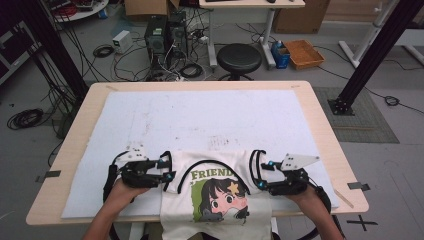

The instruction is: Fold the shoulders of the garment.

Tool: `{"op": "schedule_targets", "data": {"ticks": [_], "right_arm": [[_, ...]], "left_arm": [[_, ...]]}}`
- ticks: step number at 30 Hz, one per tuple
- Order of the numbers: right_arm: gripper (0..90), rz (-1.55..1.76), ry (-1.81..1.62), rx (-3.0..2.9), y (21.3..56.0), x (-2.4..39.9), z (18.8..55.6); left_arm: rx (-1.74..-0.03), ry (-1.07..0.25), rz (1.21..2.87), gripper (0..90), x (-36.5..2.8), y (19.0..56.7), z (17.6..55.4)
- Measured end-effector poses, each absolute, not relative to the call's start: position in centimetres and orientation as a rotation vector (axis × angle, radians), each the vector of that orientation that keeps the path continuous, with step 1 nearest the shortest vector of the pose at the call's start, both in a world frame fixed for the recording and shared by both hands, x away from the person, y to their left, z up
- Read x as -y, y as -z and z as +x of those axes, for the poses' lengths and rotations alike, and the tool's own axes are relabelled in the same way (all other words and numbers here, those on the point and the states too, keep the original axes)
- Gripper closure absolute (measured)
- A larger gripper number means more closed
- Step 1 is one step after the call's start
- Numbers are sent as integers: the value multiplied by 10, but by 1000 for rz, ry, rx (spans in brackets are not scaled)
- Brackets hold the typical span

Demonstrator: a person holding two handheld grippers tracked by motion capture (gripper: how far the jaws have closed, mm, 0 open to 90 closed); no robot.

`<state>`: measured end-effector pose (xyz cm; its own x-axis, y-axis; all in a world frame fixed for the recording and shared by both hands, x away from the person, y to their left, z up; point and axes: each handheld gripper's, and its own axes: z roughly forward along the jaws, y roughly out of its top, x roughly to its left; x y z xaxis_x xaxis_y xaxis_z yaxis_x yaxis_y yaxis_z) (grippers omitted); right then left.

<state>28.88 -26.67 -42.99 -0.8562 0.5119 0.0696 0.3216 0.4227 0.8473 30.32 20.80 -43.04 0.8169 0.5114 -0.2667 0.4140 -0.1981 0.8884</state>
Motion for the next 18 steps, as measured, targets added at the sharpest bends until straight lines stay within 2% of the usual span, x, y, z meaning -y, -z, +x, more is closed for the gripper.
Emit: {"op": "schedule_targets", "data": {"ticks": [3,4,9,18], "right_arm": [[225,811,-1430,-2327,420,277,300],[208,819,-1433,-2301,418,279,304],[204,914,-1449,-2189,409,293,329],[205,955,-1441,-2189,414,311,332]], "left_arm": [[-733,-215,1680,271,-217,424,308],[-739,-246,1647,257,-220,421,311],[-748,-290,1525,227,-231,414,323],[-707,-307,1567,227,-236,421,319]]}}
